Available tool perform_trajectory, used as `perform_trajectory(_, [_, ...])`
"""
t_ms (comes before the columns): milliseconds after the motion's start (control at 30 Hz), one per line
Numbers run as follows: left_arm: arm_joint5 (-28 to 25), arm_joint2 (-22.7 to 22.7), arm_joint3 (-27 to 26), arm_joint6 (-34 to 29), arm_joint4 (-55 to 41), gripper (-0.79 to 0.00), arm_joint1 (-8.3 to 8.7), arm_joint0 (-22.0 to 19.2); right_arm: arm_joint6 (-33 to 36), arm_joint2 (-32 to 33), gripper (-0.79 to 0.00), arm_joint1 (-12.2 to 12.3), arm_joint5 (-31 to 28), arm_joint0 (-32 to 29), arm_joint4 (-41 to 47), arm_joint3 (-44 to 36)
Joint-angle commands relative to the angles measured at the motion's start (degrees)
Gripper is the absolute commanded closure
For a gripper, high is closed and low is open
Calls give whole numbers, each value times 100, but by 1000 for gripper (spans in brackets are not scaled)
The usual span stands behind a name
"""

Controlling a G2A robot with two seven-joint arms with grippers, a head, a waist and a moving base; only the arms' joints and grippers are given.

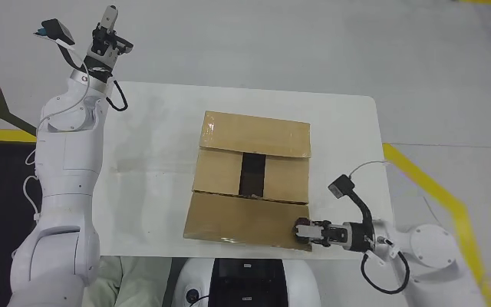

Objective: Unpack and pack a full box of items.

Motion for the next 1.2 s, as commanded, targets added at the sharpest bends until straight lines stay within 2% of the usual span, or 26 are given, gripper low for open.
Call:
perform_trajectory(0, [0, 0, 0, 0, 0, -785, 0, 0, -26, -95, -785, 11, 96, 20, -117, 20])
perform_trajectory(267, [0, 0, 0, 0, 0, -785, 0, 0, -132, -514, -785, 50, 299, 157, -610, 226])
perform_trajectory(733, [0, 0, 0, 0, 0, -785, 0, 0, -869, -1212, -785, 47, 323, 548, -1265, 836])
perform_trajectory(967, [0, 0, 0, 0, 0, -785, 0, 0, -921, -950, -785, 115, 225, 365, -1193, 424])
perform_trajectory(1167, [0, 0, 0, 0, 0, -785, 0, 0, -1012, -469, -785, 173, 150, 65, -709, -23])
